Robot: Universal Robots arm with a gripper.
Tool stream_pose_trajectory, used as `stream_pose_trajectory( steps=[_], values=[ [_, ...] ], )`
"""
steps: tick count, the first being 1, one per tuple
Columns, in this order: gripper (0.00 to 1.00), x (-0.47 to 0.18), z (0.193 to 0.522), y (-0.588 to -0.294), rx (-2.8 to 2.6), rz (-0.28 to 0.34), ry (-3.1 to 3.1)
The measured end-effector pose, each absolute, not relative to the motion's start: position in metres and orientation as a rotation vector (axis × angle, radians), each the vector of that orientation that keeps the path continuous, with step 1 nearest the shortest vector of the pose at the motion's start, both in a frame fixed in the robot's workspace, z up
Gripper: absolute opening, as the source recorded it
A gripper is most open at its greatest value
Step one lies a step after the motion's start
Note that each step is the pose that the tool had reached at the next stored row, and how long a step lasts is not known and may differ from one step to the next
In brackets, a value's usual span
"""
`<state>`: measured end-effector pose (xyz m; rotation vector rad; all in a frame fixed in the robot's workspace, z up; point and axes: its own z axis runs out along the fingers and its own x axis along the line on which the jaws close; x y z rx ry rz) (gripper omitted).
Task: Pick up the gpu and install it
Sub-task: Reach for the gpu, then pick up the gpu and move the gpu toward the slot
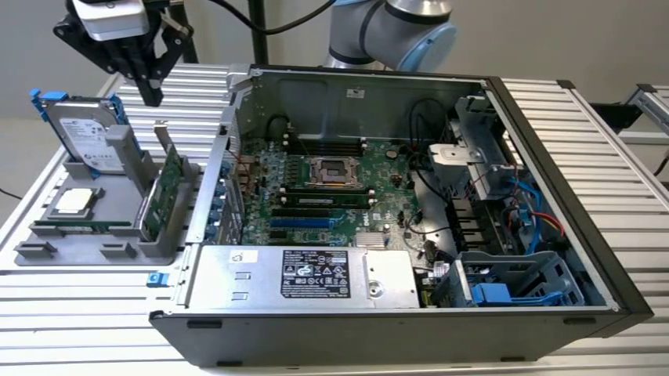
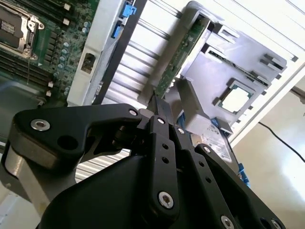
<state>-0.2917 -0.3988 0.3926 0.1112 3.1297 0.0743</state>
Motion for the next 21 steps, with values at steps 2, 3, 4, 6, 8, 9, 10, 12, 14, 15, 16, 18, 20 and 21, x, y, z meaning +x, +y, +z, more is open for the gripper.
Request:
stream_pose_trajectory(
  steps=[2,3,4,6,8,9,10,12,14,15,16,18,20,21],
  values=[
    [0.0,-0.293,0.393,-0.399,0.111,0.074,3.13],
    [0.0,-0.294,0.393,-0.399,0.111,0.074,3.13],
    [0.0,-0.295,0.393,-0.399,0.111,0.074,3.13],
    [0.0,-0.297,0.393,-0.399,0.111,0.074,3.13],
    [0.0,-0.298,0.393,-0.399,0.111,0.074,3.13],
    [0.0,-0.299,0.393,-0.399,0.111,0.074,3.13],
    [0.0,-0.3,0.393,-0.399,0.111,0.074,3.13],
    [0.0,-0.302,0.393,-0.399,0.111,0.074,3.13],
    [0.0,-0.304,0.393,-0.399,0.111,0.074,3.13],
    [0.0,-0.304,0.393,-0.399,0.111,0.074,3.13],
    [0.0,-0.305,0.393,-0.399,0.111,0.074,3.13],
    [0.0,-0.307,0.393,-0.399,0.111,0.074,3.13],
    [0.0,-0.309,0.393,-0.399,0.111,0.074,3.13],
    [0.0,-0.31,0.393,-0.399,0.111,0.074,3.13]
  ],
)
